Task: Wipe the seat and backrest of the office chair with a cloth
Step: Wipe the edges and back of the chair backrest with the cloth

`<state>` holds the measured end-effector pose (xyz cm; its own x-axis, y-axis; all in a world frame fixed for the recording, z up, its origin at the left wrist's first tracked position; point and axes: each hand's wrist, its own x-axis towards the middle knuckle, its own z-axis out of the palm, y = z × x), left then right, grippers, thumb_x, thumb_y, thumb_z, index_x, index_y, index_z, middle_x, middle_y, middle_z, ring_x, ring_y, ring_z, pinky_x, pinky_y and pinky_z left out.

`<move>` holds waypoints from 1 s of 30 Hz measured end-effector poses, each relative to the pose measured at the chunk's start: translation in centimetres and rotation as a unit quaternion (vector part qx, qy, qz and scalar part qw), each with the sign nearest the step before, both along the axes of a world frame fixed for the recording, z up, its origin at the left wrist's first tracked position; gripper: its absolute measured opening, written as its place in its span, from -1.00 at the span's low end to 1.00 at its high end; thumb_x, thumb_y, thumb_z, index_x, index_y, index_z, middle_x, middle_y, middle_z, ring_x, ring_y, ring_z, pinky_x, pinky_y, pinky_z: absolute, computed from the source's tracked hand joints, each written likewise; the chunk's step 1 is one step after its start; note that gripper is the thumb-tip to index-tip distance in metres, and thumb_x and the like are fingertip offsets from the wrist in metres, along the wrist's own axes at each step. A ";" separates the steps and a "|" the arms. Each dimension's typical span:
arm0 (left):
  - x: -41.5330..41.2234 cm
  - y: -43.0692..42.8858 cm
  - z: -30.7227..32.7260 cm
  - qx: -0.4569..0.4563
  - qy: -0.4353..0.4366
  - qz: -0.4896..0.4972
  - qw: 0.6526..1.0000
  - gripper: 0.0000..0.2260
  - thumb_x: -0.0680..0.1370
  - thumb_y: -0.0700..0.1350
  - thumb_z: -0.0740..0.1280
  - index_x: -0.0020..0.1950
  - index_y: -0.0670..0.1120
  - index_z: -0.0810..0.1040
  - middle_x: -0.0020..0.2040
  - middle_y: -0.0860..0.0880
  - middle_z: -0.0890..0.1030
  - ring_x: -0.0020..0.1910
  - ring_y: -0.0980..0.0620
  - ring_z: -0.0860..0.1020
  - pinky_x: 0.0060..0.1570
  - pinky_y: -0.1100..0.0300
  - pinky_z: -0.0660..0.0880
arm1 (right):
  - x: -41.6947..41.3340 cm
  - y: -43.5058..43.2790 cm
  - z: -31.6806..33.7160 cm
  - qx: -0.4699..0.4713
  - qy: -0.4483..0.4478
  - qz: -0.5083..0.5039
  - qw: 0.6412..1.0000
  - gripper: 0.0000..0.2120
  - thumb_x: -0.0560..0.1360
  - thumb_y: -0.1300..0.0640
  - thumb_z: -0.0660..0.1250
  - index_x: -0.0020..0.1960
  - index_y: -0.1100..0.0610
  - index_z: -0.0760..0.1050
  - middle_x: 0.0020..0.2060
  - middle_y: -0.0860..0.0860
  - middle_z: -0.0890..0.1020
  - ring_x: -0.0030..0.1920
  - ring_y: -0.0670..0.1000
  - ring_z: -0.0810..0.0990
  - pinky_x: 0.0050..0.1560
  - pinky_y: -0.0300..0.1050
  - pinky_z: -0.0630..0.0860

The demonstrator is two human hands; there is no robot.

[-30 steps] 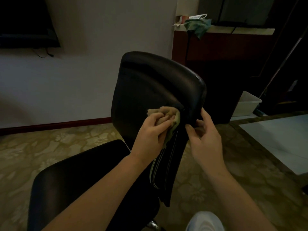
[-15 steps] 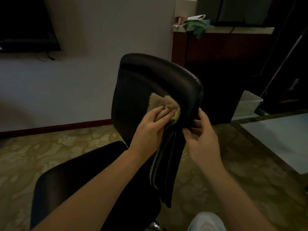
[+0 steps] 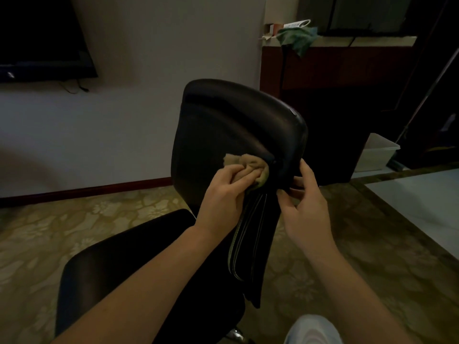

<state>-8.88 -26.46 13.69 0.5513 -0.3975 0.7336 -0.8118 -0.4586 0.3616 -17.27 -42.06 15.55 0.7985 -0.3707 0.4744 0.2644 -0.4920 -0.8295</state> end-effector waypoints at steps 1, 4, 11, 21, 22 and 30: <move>0.2 -0.2 0.7 0.002 -0.013 0.004 1.000 -0.64 0.65 -0.06 0.18 0.39 -0.09 0.56 0.31 -0.17 0.55 0.32 -0.14 0.50 0.33 -0.01 0.51 | 0.0 0.0 0.0 0.000 0.003 0.004 1.000 -0.33 0.56 0.23 0.35 0.50 -0.23 0.18 0.19 -0.19 0.50 0.15 -0.24 0.52 0.01 -0.50 0.46; 0.4 -0.8 1.9 0.000 -0.011 -0.006 1.000 -0.63 0.65 -0.03 0.18 0.40 -0.07 0.55 0.35 -0.13 0.52 0.41 0.00 0.40 0.46 0.15 0.38 | 0.0 0.0 -0.1 0.006 0.011 0.011 1.000 -0.33 0.56 0.22 0.33 0.50 -0.26 0.15 0.24 -0.16 0.47 0.18 -0.25 0.49 0.00 -0.49 0.48; -0.7 -0.1 -1.6 -0.006 0.040 0.000 0.999 -0.63 0.65 -0.02 0.18 0.38 -0.11 0.57 0.17 -0.12 0.56 0.12 -0.04 0.57 0.17 0.13 0.58 | 0.2 0.1 -0.5 0.000 0.004 0.001 1.000 -0.32 0.58 0.22 0.31 0.53 -0.23 0.12 0.27 -0.09 0.47 0.21 -0.20 0.49 0.08 -0.43 0.50; -1.1 1.1 -1.9 -0.019 0.065 -0.009 0.998 -0.66 0.65 -0.14 0.23 0.42 -0.09 0.54 0.34 -0.08 0.50 0.33 0.02 0.51 0.38 0.12 0.47 | 0.2 0.3 -1.1 -0.006 0.001 -0.003 1.000 -0.26 0.56 0.25 0.33 0.54 -0.24 0.08 0.26 -0.09 0.46 0.23 -0.21 0.48 0.23 -0.22 0.51; -1.1 0.7 -1.1 -0.028 0.065 -0.015 0.997 -0.64 0.64 -0.10 0.20 0.41 -0.09 0.55 0.35 -0.08 0.50 0.34 0.03 0.51 0.39 0.15 0.46 | 0.1 0.5 -1.2 -0.006 0.004 0.000 1.000 -0.26 0.57 0.25 0.32 0.55 -0.25 0.06 0.27 -0.10 0.46 0.22 -0.21 0.48 0.22 -0.23 0.51; -0.9 0.1 -0.9 -0.008 0.053 -0.007 0.999 -0.62 0.64 0.00 0.15 0.34 -0.10 0.61 0.30 -0.11 0.53 0.29 0.04 0.49 0.34 0.25 0.45 | -0.3 0.7 -2.6 -0.001 -0.003 0.013 1.000 -0.27 0.58 0.26 0.29 0.57 -0.20 0.03 0.27 -0.10 0.48 0.23 -0.23 0.48 0.17 -0.33 0.50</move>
<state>-9.76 -26.40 12.80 0.6209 -0.3945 0.6774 -0.7746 -0.4415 0.4529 -17.56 -41.41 12.96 0.8055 -0.3490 0.4790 0.2816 -0.4857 -0.8275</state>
